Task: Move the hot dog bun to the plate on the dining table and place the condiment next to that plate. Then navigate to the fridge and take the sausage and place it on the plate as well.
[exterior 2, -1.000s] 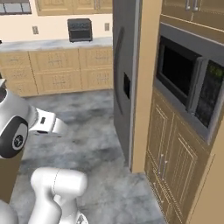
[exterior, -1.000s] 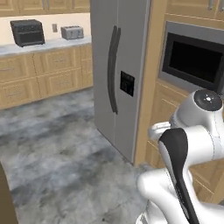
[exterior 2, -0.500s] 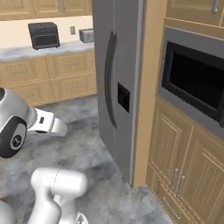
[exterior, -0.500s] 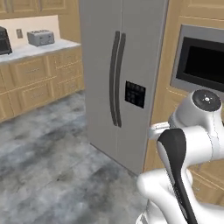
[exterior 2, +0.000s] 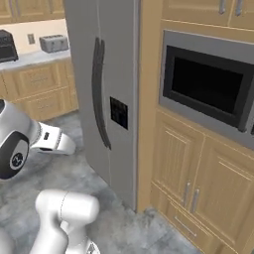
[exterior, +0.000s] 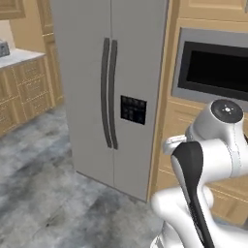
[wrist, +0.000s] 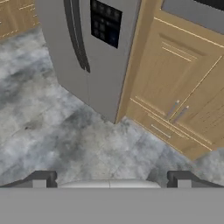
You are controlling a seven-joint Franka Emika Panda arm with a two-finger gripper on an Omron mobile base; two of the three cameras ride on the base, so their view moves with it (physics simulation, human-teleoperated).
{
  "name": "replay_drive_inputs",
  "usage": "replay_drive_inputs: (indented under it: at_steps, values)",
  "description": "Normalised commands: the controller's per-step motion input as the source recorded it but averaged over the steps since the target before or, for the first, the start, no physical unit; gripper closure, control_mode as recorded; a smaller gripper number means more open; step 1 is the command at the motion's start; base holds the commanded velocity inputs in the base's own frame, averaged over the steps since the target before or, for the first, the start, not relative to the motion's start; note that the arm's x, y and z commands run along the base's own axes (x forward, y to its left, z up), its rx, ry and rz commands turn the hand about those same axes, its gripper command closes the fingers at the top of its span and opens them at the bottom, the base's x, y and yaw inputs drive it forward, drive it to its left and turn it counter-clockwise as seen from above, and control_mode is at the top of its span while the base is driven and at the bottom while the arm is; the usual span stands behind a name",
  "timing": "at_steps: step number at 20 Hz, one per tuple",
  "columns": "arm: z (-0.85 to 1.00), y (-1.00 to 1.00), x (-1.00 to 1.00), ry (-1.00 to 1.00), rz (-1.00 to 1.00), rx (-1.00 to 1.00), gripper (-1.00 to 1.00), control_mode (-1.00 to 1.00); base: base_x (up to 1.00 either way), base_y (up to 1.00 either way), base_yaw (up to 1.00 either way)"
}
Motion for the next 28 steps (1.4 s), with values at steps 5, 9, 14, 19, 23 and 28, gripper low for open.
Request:
replay_drive_inputs:
  at_steps: [5, 9, 14, 19, 23, 28]
  values:
    - [0.00, 0.00, 0.00, 0.00, 0.00, 0.00, -1.00, 1.00, 0.14, 0.80, -0.60]
    - [0.00, 0.00, 0.00, 0.00, 0.00, 0.00, -1.00, 1.00, 0.88, 0.46, -0.28]
    - [0.00, 0.00, 0.00, 0.00, 0.00, 0.00, -1.00, 1.00, 0.63, 0.57, -0.36]
    - [0.00, 0.00, 0.00, 0.00, 0.00, 0.00, -1.00, 1.00, 0.00, 0.79, -0.59]
    - [0.00, 0.00, 0.00, 0.00, 0.00, 0.00, -1.00, 1.00, -0.01, 0.83, -0.56]
    - [0.00, 0.00, 0.00, 0.00, 0.00, 0.00, -1.00, 1.00, -0.02, 0.97, -0.41]
